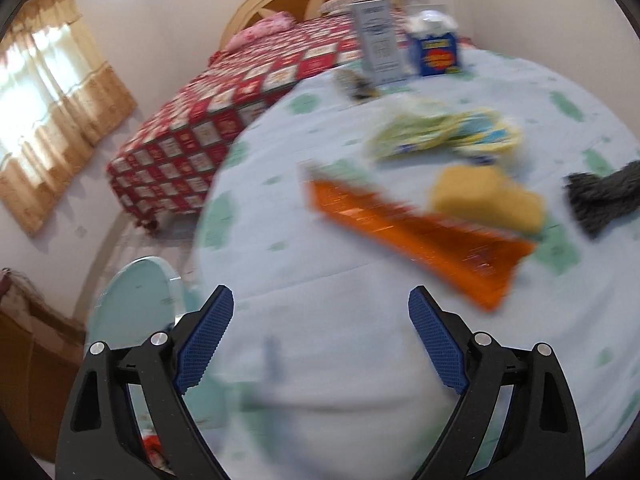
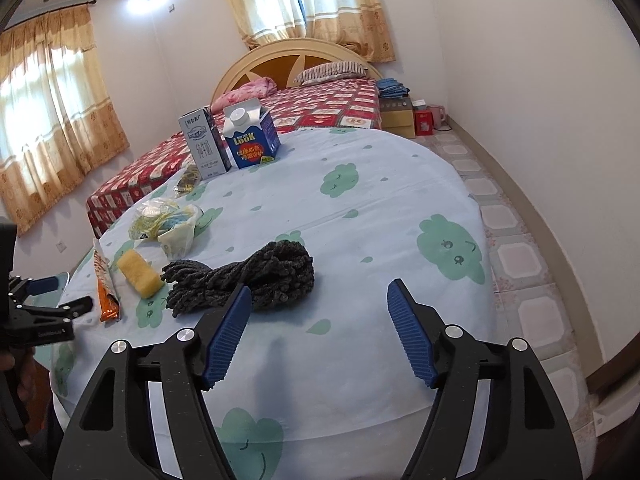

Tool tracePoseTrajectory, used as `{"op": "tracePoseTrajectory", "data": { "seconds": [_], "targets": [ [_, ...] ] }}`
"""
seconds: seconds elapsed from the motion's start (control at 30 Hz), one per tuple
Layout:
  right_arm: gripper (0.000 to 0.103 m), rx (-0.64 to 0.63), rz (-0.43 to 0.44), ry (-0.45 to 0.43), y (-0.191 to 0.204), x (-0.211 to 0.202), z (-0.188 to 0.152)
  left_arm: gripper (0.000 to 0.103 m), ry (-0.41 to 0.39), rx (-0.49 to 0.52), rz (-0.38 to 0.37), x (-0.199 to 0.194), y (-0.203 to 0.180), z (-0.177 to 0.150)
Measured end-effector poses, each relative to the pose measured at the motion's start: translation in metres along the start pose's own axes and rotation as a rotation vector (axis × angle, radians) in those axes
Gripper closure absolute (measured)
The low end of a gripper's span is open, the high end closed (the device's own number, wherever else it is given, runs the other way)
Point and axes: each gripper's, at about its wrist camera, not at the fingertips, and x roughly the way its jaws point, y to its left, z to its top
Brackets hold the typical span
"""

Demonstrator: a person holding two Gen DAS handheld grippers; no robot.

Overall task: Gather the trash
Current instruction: 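Open the right tool off the black rope while the left tool reaches toward the orange wrapper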

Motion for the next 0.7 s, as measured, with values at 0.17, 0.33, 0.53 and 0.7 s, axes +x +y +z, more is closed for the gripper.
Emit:
{"op": "tracePoseTrajectory", "data": {
  "seconds": [0.17, 0.33, 0.53, 0.7],
  "targets": [
    [0.027, -0.003, -0.003, -0.022, 0.004, -0.001, -0.001, 0.015, 0.006, -0.092, 0.044, -0.004, 0.041, 0.001],
    [0.026, 0.008, -0.024, -0.033, -0.002, -0.003, -0.002, 0.01, -0.034, -0.116, -0.047, -0.022, 0.01, 0.014],
    [0.024, 0.056, -0.045, -0.05, -0.019, -0.008, 0.0, 0.008, -0.037, -0.046, -0.106, -0.021, -0.05, 0.029],
    [0.023, 0.064, -0.024, -0.059, -0.02, -0.011, -0.001, 0.008, 0.004, 0.011, -0.053, -0.008, -0.059, 0.02]
  ]
}}
